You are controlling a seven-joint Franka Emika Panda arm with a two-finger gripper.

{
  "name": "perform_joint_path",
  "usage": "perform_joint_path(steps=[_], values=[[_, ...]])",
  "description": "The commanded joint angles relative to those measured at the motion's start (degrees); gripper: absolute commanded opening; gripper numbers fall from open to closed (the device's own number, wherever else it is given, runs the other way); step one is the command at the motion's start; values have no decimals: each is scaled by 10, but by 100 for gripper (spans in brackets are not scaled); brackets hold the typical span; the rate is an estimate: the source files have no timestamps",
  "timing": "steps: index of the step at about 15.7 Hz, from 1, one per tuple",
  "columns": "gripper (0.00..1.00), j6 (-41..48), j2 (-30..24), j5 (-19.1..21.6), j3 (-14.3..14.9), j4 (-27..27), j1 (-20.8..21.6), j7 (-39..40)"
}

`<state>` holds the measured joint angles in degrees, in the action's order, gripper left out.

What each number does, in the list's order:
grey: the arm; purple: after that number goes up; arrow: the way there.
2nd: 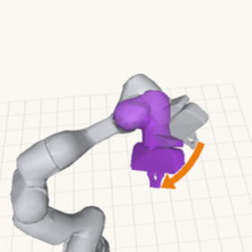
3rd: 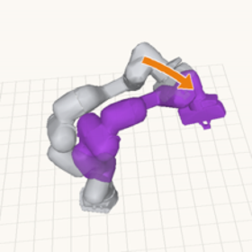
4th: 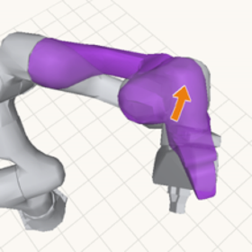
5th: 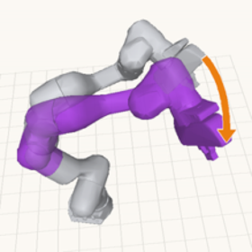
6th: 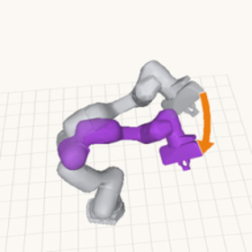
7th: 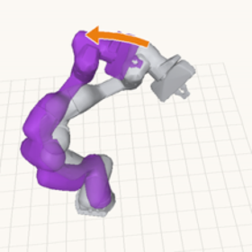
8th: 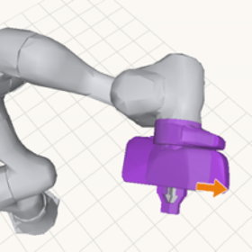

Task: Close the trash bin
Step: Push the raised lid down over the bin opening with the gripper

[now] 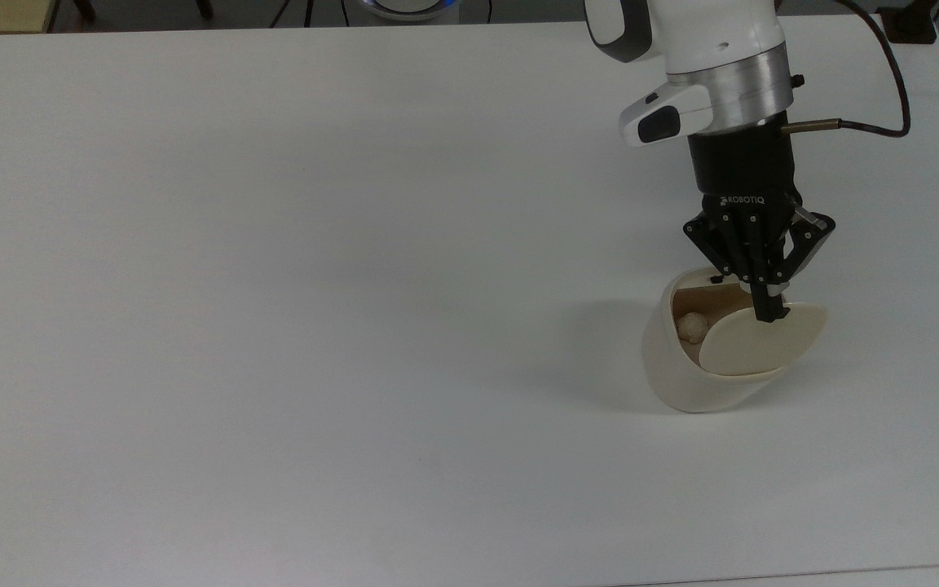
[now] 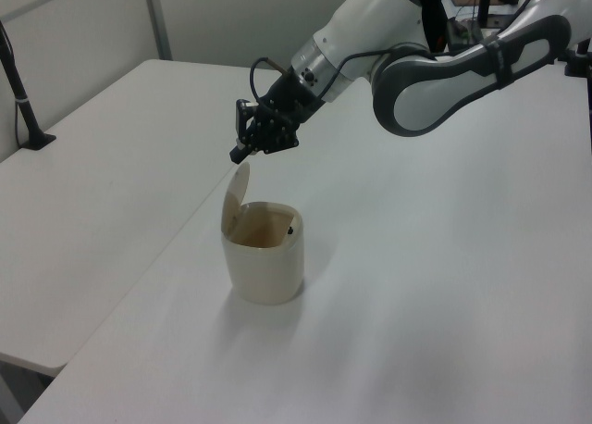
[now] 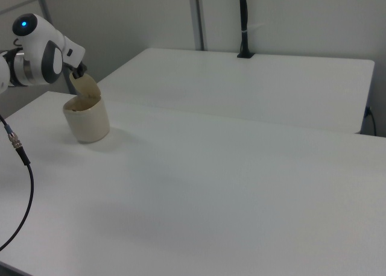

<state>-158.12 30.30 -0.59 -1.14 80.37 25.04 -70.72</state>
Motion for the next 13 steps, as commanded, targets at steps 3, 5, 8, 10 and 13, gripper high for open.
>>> perform_joint_path(steps=[3,5,8,10,13], values=[[0,-11,10,-12,15,-11,15,-21],[0,-10,10,-12,15,-11,15,-20],[0,-10,10,-25,15,-6,15,-17],[0,-10,9,-41,14,-5,16,-17],[0,-9,5,-54,12,5,18,-15]])
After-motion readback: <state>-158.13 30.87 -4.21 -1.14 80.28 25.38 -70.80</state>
